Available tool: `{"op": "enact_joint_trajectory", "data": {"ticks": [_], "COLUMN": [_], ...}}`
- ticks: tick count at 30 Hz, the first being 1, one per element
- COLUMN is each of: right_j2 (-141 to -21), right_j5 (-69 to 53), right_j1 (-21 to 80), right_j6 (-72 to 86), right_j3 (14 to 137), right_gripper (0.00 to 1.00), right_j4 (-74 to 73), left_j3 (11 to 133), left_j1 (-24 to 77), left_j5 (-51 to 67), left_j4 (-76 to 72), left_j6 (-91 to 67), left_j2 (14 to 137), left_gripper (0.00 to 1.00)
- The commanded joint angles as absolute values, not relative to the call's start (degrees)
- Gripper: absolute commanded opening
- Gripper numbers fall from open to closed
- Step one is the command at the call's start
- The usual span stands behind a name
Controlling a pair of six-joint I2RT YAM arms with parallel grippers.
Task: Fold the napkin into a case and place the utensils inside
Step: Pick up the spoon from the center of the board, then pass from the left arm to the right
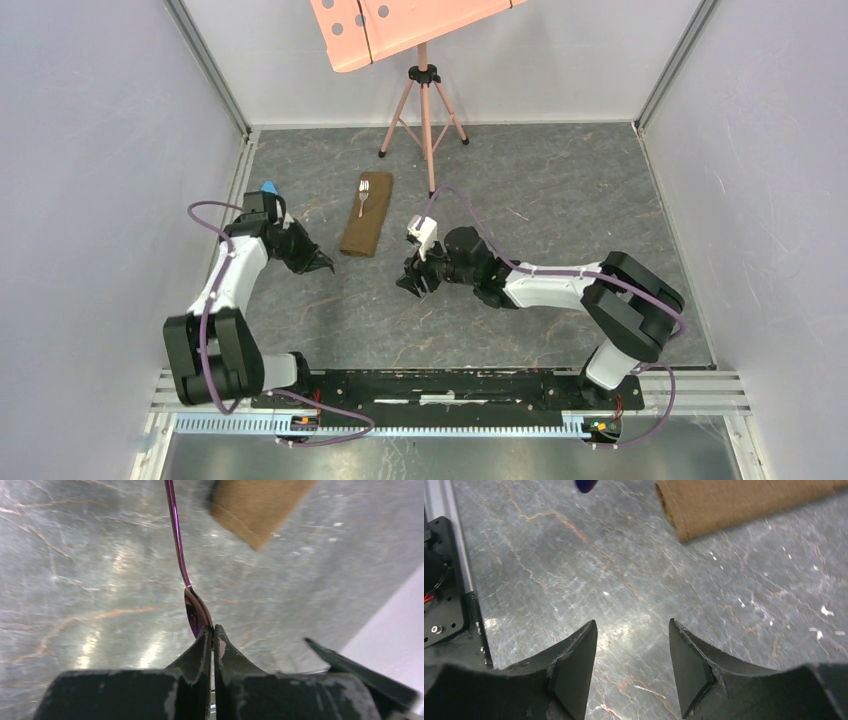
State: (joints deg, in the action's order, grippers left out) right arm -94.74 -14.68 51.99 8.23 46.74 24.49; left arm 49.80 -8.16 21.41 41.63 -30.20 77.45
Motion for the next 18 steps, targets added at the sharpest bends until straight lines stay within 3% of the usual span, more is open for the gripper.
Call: {"op": "enact_joint_trajectory", "data": {"ticks": [1, 11, 18], "right_j2": [-92.27, -98.47, -105.78], "right_j5": [-13.0, 0.63, 5.32], "right_j1": [55.63, 65.83, 67.41], "right_j6": [1.39, -12.87, -18.79], "right_j3": [44.19, 42.45, 42.99], "right_gripper": [0.62, 0.69, 0.76], "right_j4": [39.65, 64.49, 83.17], "left_j3": [50.73, 51.45, 53.7], "left_j1": [-8.12, -7.61, -6.38], "left_j5": [26.32, 36.49, 40.08], "left_j4": [42.47, 46.55, 46.66], "left_j6": [-44.7, -70.98, -75.73], "left_j2": [68.49, 59.83, 60.99], "left_gripper": [0.02, 0.02, 0.02]}}
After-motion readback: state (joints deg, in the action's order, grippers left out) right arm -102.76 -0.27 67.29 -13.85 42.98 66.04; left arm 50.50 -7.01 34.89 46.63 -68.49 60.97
